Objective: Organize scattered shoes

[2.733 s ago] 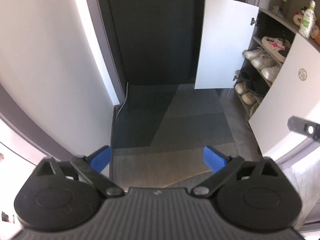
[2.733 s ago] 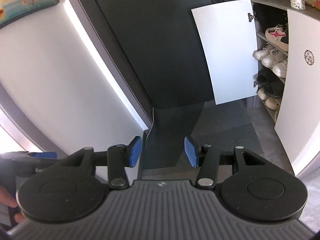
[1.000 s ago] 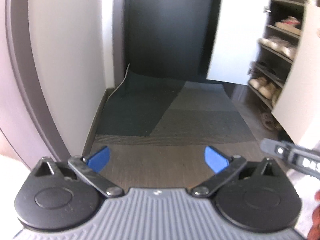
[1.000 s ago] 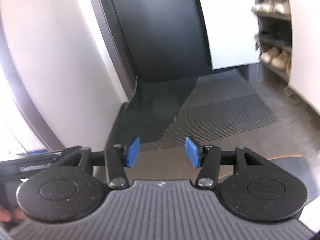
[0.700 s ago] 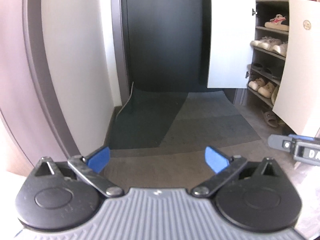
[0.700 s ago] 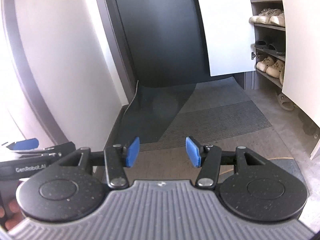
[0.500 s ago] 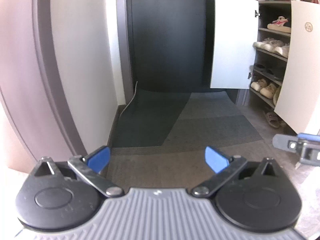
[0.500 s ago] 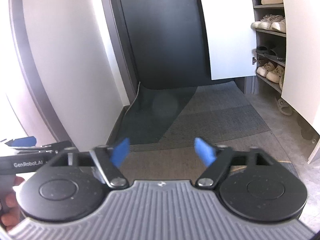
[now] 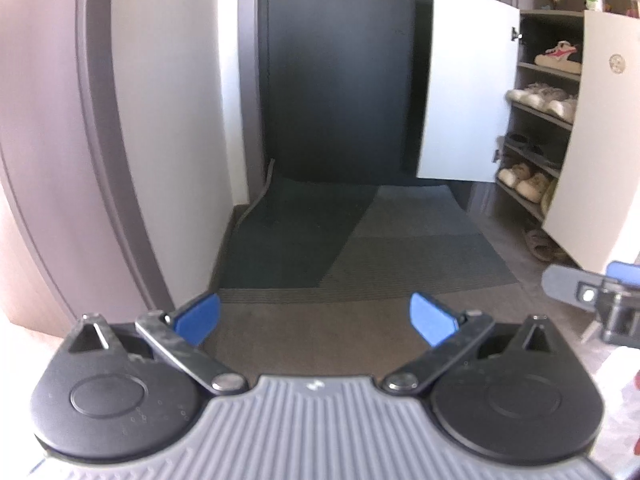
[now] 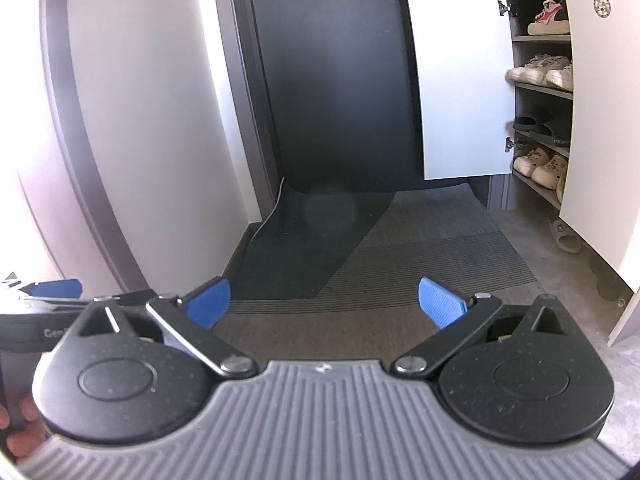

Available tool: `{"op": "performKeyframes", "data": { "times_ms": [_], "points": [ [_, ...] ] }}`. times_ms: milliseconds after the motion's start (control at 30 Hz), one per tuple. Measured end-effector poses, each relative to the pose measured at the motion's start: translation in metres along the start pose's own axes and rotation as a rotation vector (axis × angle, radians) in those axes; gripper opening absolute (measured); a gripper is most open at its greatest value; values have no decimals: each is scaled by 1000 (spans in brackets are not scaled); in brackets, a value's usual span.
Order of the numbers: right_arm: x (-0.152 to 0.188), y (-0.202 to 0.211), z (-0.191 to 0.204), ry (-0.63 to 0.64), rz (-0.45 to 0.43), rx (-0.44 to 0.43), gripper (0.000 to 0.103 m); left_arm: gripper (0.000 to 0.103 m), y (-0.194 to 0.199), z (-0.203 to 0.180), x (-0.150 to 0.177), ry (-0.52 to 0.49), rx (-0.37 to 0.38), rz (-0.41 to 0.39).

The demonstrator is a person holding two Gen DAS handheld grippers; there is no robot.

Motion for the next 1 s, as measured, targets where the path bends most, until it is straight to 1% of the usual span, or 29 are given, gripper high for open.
{"op": "performKeyframes", "data": {
  "times_ms": [100, 300, 367, 1000],
  "points": [
    [0, 2, -3, -15, 10, 7, 103, 103, 1, -1, 1, -7, -19, -14],
    [1, 10, -4, -30, 8, -4, 103, 103, -4, 0, 3, 2, -50, -5],
    [1, 11, -4, -28, 7, -8, 103, 103, -6, 0, 3, 10, -33, 2],
    [1, 12, -7, -51, 12, 2, 103, 103, -10, 3, 3, -11, -43, -2]
  ]
}}
Point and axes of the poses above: each gripper's, at about its wrist camera, not at the fingertips, and y roughly against the way its jaws point, z to its left, x to its underside, the point moved 5 cm from there along -y, roughly the way its jaws point, and after that the axes turned 5 degrees about -y, right-handed, at the moved point
